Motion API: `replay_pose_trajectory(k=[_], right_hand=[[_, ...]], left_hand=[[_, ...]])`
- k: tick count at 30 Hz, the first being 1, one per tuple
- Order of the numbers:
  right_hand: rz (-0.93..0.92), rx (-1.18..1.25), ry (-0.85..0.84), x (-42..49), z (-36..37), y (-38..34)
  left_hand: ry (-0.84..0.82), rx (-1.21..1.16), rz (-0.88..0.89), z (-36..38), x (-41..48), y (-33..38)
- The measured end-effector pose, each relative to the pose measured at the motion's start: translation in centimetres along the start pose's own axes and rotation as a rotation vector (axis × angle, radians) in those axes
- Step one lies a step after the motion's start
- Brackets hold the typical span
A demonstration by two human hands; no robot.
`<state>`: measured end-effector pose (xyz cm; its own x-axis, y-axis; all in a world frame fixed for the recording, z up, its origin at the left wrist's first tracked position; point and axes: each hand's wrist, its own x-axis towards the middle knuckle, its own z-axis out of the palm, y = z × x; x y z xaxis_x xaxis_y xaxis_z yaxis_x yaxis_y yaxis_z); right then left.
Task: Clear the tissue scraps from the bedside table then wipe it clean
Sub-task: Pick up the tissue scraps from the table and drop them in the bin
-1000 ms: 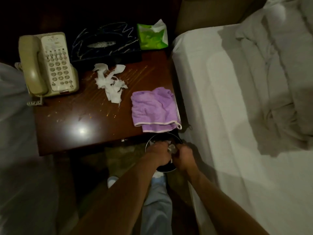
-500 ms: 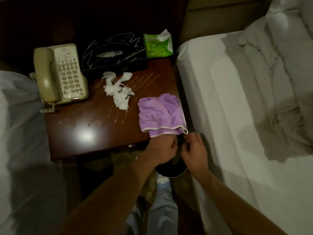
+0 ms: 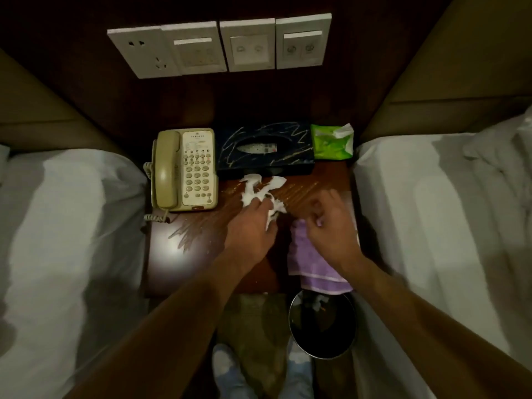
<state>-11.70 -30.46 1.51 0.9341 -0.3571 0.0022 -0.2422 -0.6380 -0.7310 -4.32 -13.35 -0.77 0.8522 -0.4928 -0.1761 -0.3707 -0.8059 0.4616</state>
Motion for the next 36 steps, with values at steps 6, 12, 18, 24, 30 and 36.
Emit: replay_pose_trajectory(k=[6,12,18,24,30,36], right_hand=[[-0.031,-0.154,-0.381,3.4,5.6,-1.1],[0.04,-0.162,-0.375,4.4,8.3,-0.6],[0.099,-0.219,-0.432,4.8,8.6,1.7],[0.116,-0.29,-0.548,5.4,10.0,1.5],[0.213,-0.378,-0.641,6.6,11.2,0.4],[0.281,-0.409,-0.677,7.7,10.3,0.1]], left_hand=[[-0.194,0.068,-0.122,1.3,2.2,-2.2],[-0.294,0.133,-0.146,2.9,2.6,-2.1],[-0.258,0.109,-0.094,2.5,3.1,-4.2],[-0.236,0.045,-0.025,1.9,3.1,-5.6],[-0.257,0.073,-0.016,1.5,3.6,-5.5],[-0.255,0.156,-0.031,0.3,4.2,-5.2]])
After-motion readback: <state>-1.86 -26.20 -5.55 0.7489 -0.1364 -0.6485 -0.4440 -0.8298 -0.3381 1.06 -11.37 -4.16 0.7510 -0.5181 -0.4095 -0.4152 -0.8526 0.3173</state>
